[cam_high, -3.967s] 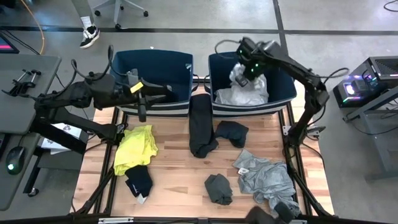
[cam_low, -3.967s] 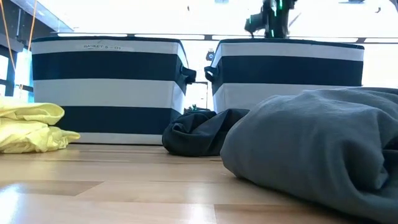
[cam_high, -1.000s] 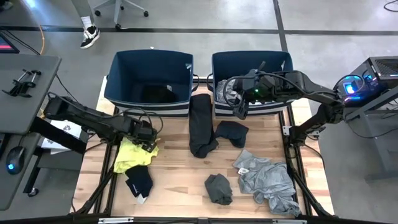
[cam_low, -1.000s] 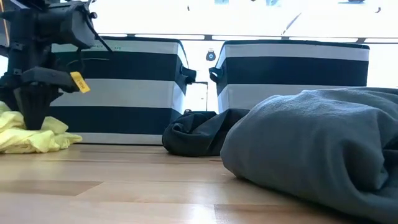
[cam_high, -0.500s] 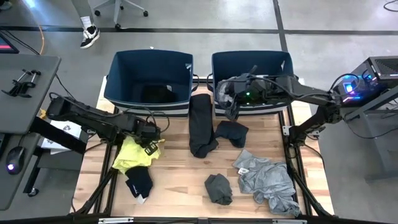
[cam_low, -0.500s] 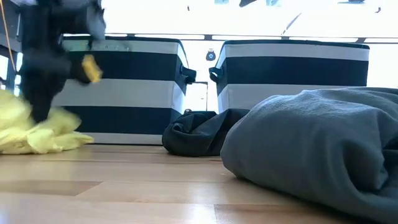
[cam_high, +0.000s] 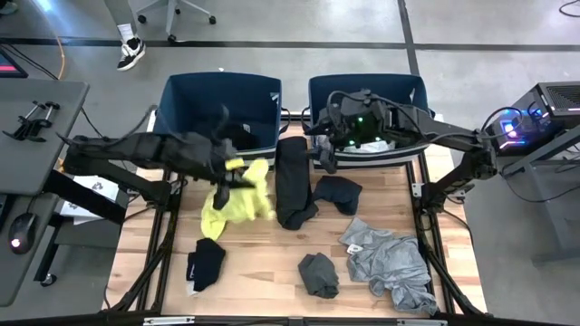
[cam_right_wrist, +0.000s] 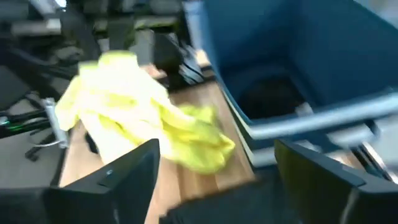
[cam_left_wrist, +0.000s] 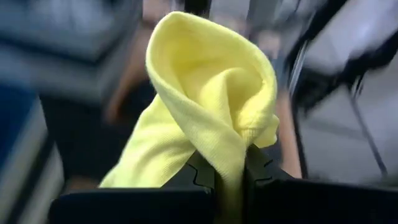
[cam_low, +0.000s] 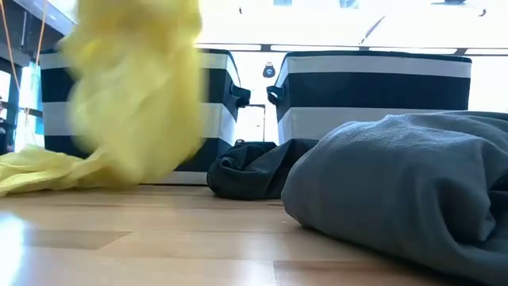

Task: Sort clothes
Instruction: Put the yellow shirt into the right blue laundry bin

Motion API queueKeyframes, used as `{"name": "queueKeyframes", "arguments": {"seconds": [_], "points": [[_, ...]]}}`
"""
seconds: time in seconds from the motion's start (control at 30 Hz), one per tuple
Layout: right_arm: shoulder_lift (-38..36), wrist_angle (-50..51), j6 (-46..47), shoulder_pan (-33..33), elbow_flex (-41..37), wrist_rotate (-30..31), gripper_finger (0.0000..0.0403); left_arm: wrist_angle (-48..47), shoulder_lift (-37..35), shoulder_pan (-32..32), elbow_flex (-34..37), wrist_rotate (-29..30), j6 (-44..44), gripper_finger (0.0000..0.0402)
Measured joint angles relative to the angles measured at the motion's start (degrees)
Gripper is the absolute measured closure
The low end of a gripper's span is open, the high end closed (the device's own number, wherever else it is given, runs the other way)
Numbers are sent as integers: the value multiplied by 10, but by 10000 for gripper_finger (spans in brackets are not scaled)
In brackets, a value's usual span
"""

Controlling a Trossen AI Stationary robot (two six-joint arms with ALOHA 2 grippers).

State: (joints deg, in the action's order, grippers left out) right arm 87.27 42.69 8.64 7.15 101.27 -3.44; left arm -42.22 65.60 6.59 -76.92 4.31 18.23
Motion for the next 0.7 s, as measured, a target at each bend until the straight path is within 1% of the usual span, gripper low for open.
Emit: {"name": "queueKeyframes", "arguments": {"seconds": [0.07, 0.27, 0.43, 0.5, 0.57, 0.63, 0.7], "points": [[8, -35, -19, -3, 0, -29, 80, 67, 0, -7, -18, 16, -33, 401], [43, -155, -36, -16, 0, -96, 75, 296, 3, -41, -31, 18, -100, 401], [82, -263, -26, -31, 0, -165, 83, 413, 14, -68, -31, 7, -138, 401], [96, -304, -13, -36, 0, -180, 98, 451, 22, -78, -31, 6, -144, 401], [110, -335, -1, -40, 0, -190, 123, 485, 27, -88, -31, 5, -145, 401], [121, -359, 10, -42, 0, -191, 162, 505, 31, -97, -31, 4, -145, 401], [123, -374, 23, -43, 0, -191, 215, 510, 33, -102, -31, 5, -144, 401]]}}
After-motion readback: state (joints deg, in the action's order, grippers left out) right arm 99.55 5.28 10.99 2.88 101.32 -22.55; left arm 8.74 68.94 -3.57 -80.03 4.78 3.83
